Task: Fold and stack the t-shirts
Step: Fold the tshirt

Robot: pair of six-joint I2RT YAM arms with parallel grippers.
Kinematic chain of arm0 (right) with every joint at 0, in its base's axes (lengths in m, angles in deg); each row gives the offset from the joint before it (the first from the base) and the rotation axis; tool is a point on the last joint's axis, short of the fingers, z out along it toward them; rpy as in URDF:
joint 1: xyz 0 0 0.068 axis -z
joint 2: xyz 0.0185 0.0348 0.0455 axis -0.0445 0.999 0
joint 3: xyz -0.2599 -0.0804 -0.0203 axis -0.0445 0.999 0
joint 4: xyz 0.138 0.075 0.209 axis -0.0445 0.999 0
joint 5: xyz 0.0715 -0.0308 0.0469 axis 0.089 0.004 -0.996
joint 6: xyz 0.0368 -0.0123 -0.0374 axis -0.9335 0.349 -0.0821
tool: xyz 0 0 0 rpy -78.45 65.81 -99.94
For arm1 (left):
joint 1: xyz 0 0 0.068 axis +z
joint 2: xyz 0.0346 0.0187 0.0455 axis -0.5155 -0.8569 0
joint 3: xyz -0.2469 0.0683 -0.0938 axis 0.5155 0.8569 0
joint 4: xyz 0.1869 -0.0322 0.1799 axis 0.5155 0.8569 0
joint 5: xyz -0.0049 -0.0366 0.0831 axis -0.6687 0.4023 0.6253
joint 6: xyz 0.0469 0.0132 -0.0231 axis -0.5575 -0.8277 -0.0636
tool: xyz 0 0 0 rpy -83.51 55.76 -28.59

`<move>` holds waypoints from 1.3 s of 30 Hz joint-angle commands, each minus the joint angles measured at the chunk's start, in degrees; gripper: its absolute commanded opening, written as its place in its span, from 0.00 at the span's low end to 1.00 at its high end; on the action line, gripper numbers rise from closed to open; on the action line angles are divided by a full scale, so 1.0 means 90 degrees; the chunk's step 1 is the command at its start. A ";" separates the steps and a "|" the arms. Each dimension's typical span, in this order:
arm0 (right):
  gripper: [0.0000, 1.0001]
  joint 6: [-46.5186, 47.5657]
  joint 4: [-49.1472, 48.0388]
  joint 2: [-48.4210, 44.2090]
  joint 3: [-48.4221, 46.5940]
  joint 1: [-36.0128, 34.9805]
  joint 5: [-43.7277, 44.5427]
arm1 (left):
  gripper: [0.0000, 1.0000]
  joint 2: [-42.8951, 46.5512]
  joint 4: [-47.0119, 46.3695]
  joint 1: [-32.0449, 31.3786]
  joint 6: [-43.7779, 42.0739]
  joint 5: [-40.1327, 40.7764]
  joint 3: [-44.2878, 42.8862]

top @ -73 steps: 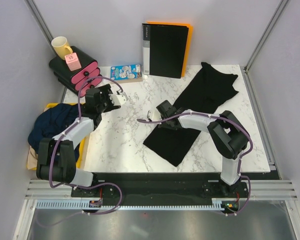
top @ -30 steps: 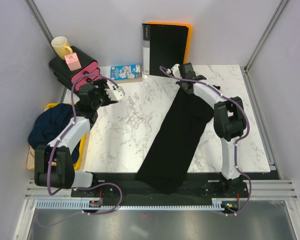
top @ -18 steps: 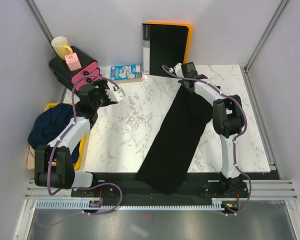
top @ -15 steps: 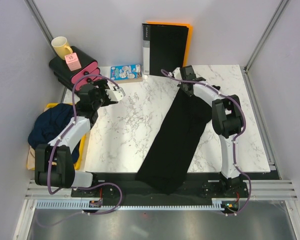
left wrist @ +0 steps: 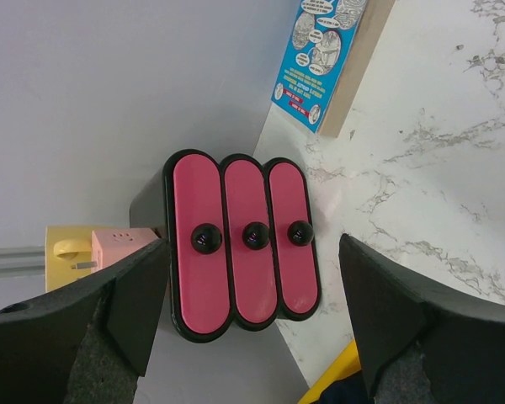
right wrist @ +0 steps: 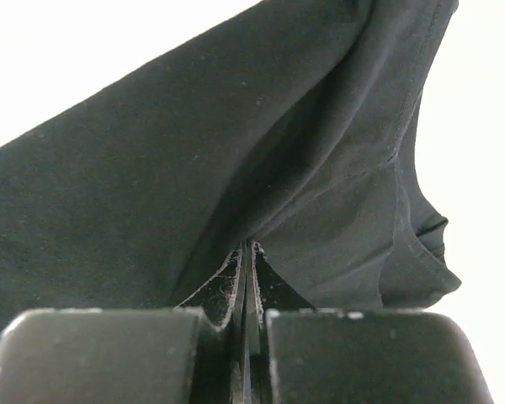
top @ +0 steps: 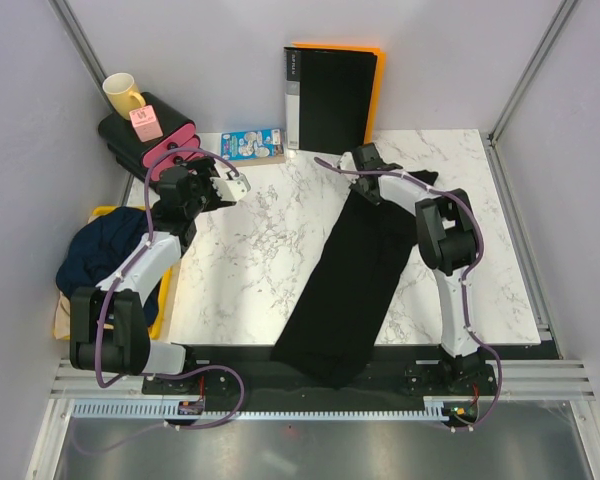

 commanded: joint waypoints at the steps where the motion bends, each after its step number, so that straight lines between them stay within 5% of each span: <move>1: 0.00 0.0282 0.0060 -0.0034 0.0362 -0.0444 -0.0308 | 0.88 0.0028 -0.0252 -0.0005 -0.0186 0.0044 -0.0221; 17: 0.00 0.0790 -0.0282 -0.0553 0.1233 -0.1714 -0.0670 | 0.88 0.0009 -0.0526 0.0005 -0.0283 0.0044 -0.0202; 30: 0.00 0.1347 -0.0253 0.1409 -0.1840 -0.1363 -0.0835 | 0.88 -0.0285 -0.0604 0.0005 -0.0391 0.0142 -0.0524; 39: 0.00 0.1884 -0.1238 0.2221 -0.2839 -0.1158 -0.0328 | 0.88 -0.0285 -0.0604 -0.0014 -0.0430 0.0074 -0.0485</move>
